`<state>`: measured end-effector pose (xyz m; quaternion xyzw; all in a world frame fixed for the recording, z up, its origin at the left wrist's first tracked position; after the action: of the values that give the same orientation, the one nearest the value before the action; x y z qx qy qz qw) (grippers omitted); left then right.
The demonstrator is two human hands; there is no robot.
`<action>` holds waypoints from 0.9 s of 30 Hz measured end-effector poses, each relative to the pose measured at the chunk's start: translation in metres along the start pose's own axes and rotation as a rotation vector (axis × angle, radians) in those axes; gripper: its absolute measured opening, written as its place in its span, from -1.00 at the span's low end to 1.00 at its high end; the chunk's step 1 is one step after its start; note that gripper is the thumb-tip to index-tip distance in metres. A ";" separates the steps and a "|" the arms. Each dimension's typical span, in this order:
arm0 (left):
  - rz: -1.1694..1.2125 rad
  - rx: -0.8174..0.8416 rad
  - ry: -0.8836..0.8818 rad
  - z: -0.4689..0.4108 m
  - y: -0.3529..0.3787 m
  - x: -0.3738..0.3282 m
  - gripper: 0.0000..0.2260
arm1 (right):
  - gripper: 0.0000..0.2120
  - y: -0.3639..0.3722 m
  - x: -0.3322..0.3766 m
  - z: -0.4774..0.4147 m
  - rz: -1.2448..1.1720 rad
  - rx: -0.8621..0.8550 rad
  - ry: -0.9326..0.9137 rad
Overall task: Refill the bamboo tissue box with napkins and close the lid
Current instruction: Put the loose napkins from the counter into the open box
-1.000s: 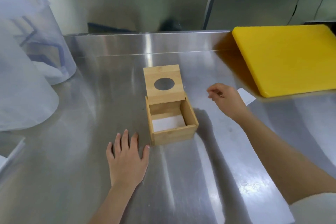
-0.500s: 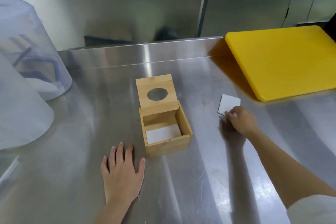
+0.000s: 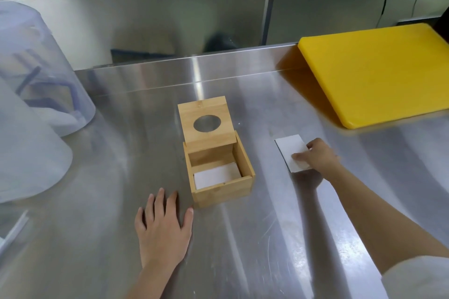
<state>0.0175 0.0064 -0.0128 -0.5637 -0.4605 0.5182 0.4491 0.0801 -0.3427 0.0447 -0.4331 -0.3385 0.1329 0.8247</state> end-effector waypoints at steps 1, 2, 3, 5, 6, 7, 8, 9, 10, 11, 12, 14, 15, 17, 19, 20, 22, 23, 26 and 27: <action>0.000 -0.001 0.000 0.000 0.000 0.000 -0.44 | -0.62 0.000 0.001 -0.001 -0.028 0.029 -0.005; 0.001 -0.002 0.000 0.000 0.000 0.000 -0.44 | -0.64 0.000 0.001 -0.002 -0.037 0.044 -0.019; 0.001 -0.003 -0.001 0.000 0.000 0.000 -0.44 | -0.65 0.000 0.002 -0.003 -0.025 0.046 -0.041; 0.004 -0.002 -0.002 0.000 0.000 0.000 -0.43 | -0.60 0.001 0.003 -0.003 0.031 0.032 -0.062; 0.003 0.000 -0.004 0.000 0.000 0.000 -0.43 | -0.59 0.001 0.004 -0.003 0.034 0.034 -0.064; 0.000 0.003 -0.005 0.000 0.000 0.000 -0.42 | -0.61 0.001 0.006 -0.002 0.020 0.046 -0.071; -0.004 0.005 -0.005 0.000 0.000 0.000 -0.42 | -0.64 0.001 0.007 -0.002 0.009 0.059 -0.080; -0.006 0.006 -0.004 0.000 0.000 0.000 -0.42 | -0.65 0.001 0.009 -0.002 0.007 0.071 -0.088; -0.008 0.005 -0.002 0.000 0.000 0.001 -0.42 | -0.63 0.000 0.010 -0.002 0.011 0.080 -0.087; -0.008 0.003 0.000 -0.001 0.000 0.001 -0.42 | -0.58 0.000 0.012 -0.003 0.008 0.089 -0.082; -0.007 0.002 0.001 -0.001 0.001 0.001 -0.43 | -0.52 -0.001 0.013 -0.004 -0.002 0.100 -0.072; -0.005 0.006 0.000 -0.001 0.001 0.001 -0.42 | -0.48 -0.001 0.015 -0.004 -0.017 0.127 -0.068; -0.005 0.007 -0.001 -0.001 0.001 0.001 -0.42 | -0.53 -0.001 0.015 -0.005 -0.026 0.139 -0.081; -0.001 0.003 -0.004 -0.001 0.001 0.001 -0.42 | -0.71 0.000 0.014 -0.004 -0.073 0.136 -0.128; 0.005 0.006 -0.007 -0.001 0.001 0.001 -0.42 | -0.82 0.000 0.016 -0.003 -0.106 0.114 -0.178; 0.006 0.005 -0.006 -0.001 0.001 0.001 -0.43 | -0.82 -0.001 0.017 -0.002 -0.108 0.100 -0.204; 0.003 0.004 -0.001 0.000 0.002 0.001 -0.43 | -0.81 -0.004 0.023 0.002 -0.096 0.079 -0.274; 0.005 0.002 0.000 0.000 0.002 0.001 -0.44 | -0.82 -0.007 0.027 0.005 -0.086 0.076 -0.322; 0.015 -0.005 -0.004 0.000 0.002 0.000 -0.44 | -0.81 -0.016 0.042 0.016 -0.102 0.160 -0.460; 0.012 -0.004 -0.005 0.000 0.002 0.000 -0.44 | -0.80 -0.020 0.048 0.022 -0.117 0.229 -0.496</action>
<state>0.0181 0.0065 -0.0146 -0.5663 -0.4591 0.5212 0.4437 0.0995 -0.3158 0.0906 -0.2709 -0.5373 0.2247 0.7664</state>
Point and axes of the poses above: each hand's wrist, its own z-axis away from the middle knuckle, its own y-axis out of the palm, x = y × z, the point moved 1 cm from there along -z, towards the middle knuckle, and after that the axes turned 3 degrees about y, right-handed, at the moved point
